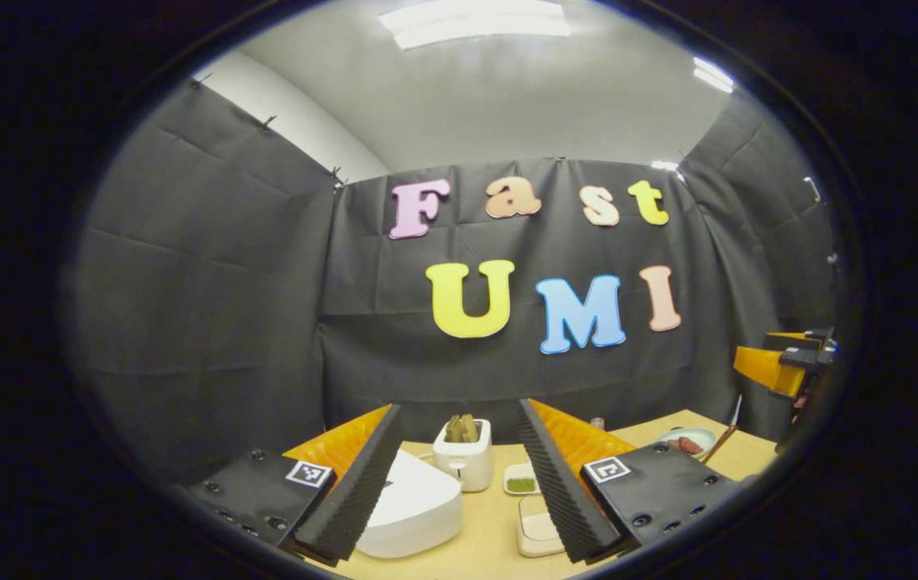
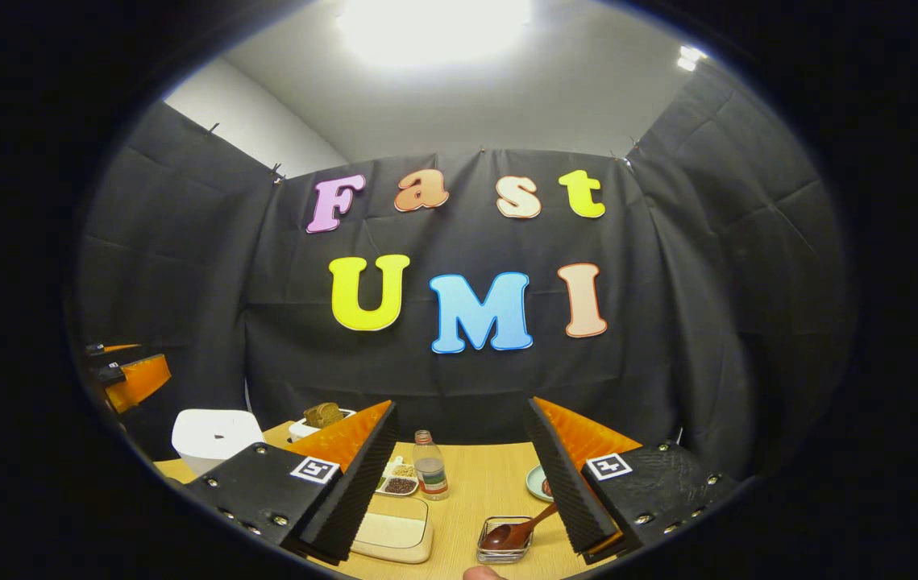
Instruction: Close the left gripper, press the button to open the rice cooker; take a wooden spoon from the chopstick holder with the right hand, scoop a spoonful of rice and pour it into the rice cooker, then put the wooden spoon back into the chopstick holder.
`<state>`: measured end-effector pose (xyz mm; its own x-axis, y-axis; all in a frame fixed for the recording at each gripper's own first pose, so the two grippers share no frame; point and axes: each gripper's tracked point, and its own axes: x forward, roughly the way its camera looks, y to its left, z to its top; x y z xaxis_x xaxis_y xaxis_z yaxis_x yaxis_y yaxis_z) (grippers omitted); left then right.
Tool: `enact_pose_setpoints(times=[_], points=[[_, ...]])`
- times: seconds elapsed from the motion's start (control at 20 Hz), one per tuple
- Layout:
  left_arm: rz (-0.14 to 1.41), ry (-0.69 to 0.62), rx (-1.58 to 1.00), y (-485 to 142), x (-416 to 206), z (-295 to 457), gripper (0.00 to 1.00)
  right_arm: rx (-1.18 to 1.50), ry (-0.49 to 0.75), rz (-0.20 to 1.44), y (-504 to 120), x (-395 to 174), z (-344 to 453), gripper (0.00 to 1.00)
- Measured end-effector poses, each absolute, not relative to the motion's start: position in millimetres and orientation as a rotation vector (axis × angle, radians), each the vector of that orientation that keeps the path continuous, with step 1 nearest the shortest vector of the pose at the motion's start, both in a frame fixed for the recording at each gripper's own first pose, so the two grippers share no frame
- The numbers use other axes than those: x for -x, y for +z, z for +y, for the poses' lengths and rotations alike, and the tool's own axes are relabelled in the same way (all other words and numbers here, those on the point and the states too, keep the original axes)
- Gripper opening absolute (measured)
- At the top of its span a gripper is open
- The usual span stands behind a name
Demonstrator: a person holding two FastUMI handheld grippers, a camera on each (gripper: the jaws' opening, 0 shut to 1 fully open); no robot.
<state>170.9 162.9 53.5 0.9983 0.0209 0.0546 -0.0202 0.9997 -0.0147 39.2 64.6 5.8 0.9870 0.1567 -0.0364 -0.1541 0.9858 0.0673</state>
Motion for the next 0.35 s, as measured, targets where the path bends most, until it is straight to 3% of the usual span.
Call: enact_pose_setpoints(times=[0.35], points=[[-0.065,0.024,0.015,55.8,-165.8,166.3,0.98,-0.060,0.162,0.028,17.4,-36.6,67.7,0.95]])
